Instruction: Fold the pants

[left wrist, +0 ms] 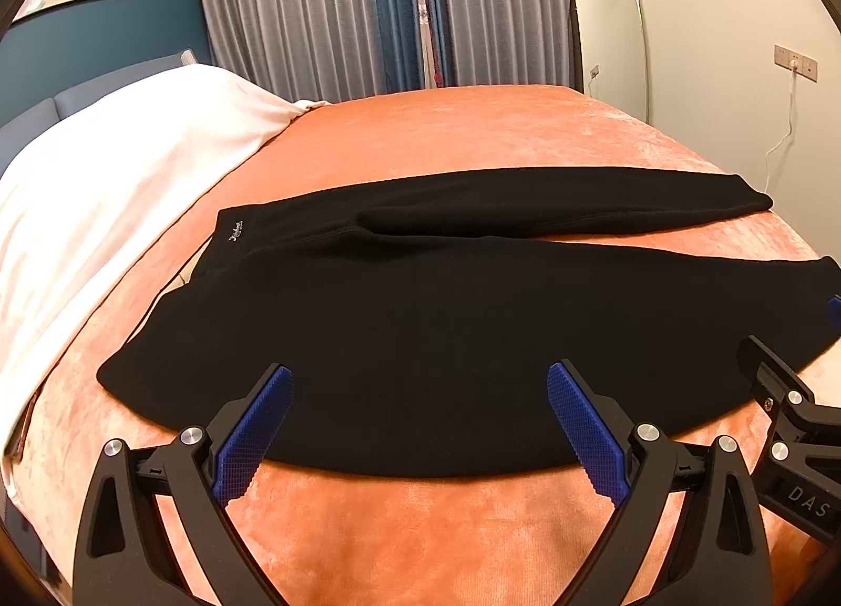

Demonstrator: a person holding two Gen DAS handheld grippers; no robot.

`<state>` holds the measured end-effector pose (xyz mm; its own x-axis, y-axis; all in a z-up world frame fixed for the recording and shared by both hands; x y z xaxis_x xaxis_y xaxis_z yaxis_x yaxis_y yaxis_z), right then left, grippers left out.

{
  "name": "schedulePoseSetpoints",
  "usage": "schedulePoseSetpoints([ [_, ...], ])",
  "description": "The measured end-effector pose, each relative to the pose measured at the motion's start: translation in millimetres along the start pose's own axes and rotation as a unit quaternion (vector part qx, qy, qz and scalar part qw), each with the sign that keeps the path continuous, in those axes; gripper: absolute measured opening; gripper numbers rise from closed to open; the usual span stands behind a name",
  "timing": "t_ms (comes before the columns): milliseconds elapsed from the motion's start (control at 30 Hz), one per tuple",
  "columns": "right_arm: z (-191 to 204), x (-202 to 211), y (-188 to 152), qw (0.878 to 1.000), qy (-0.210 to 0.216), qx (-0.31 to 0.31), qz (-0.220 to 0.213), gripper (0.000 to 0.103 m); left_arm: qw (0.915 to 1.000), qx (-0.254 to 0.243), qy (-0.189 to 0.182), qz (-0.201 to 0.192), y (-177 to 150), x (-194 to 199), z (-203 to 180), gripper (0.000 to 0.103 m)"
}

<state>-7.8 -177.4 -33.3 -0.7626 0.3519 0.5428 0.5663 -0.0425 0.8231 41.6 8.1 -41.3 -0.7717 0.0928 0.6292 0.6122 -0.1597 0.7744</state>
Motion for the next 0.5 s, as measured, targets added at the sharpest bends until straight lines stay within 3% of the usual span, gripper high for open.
schedulePoseSetpoints([
  [500, 0.3, -0.5, -1.3, 1.000, -0.001, 0.002, 0.001, 0.098, 1.0000, 0.000, 0.000, 0.001, 0.9, -0.2, 0.7, 0.095],
])
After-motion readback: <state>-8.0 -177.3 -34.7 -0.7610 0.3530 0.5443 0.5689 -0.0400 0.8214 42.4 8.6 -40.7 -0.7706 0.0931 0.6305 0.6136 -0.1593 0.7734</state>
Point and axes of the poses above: each gripper's, at about its wrist camera, not at the fingertips, and x roughly against the way its jaws point, z to its left, y to its top, the point moved 6 cm from there along -x, roughly the way its jaws point, and after that the axes turned 4 degrees about -y, right-handed, at the moved point
